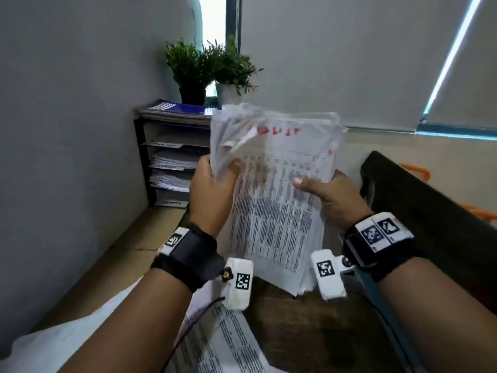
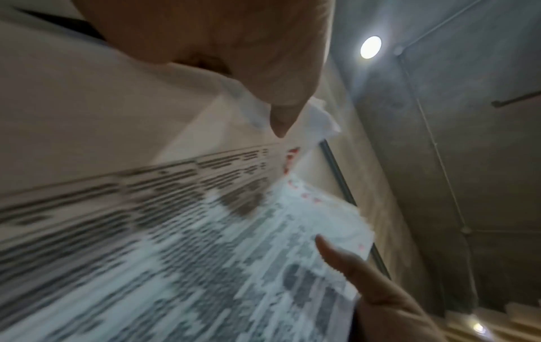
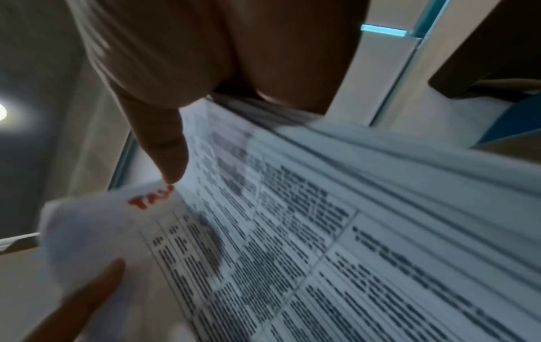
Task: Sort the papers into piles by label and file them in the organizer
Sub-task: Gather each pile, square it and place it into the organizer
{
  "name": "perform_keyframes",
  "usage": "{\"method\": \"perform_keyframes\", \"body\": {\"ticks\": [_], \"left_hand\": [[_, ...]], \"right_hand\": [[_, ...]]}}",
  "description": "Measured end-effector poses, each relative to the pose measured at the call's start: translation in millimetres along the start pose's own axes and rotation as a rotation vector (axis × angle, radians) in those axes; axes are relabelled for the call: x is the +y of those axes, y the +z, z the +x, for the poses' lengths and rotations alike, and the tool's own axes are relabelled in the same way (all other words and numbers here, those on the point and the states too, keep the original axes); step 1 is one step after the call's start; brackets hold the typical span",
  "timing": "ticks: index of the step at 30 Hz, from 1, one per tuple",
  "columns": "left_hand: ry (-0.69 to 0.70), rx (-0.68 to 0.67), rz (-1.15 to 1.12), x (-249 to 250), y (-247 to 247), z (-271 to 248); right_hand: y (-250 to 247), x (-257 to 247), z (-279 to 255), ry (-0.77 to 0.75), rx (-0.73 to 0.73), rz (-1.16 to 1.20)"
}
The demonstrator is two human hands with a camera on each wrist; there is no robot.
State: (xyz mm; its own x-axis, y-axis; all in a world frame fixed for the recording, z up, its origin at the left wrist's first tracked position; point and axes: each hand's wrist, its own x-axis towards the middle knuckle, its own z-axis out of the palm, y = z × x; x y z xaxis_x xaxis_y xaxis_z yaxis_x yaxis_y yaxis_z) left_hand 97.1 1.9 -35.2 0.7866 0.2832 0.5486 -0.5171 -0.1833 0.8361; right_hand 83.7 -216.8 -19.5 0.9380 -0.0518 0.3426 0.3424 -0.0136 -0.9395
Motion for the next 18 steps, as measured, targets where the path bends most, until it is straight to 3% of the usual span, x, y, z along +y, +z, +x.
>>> {"method": "perform_keyframes", "body": {"ticks": [5,11,18], "left_hand": [[-0.06,-0.051,-0.086,-1.2,0.7,-0.4],[0.013,0.017,-0.097,31.6,6.2,6.5],[-0.08,-0.063,-0.111,3.4,4.1,-2.7]], "right_hand": [[-1.5,-0.5,-0.1,-0.027,0.066,0.046],[-16.3,-35.8,-0.4,-0.112,0.031,0.102],[-19.0,-6.0,-12.6,-0.122,0.064,-0.004]]}}
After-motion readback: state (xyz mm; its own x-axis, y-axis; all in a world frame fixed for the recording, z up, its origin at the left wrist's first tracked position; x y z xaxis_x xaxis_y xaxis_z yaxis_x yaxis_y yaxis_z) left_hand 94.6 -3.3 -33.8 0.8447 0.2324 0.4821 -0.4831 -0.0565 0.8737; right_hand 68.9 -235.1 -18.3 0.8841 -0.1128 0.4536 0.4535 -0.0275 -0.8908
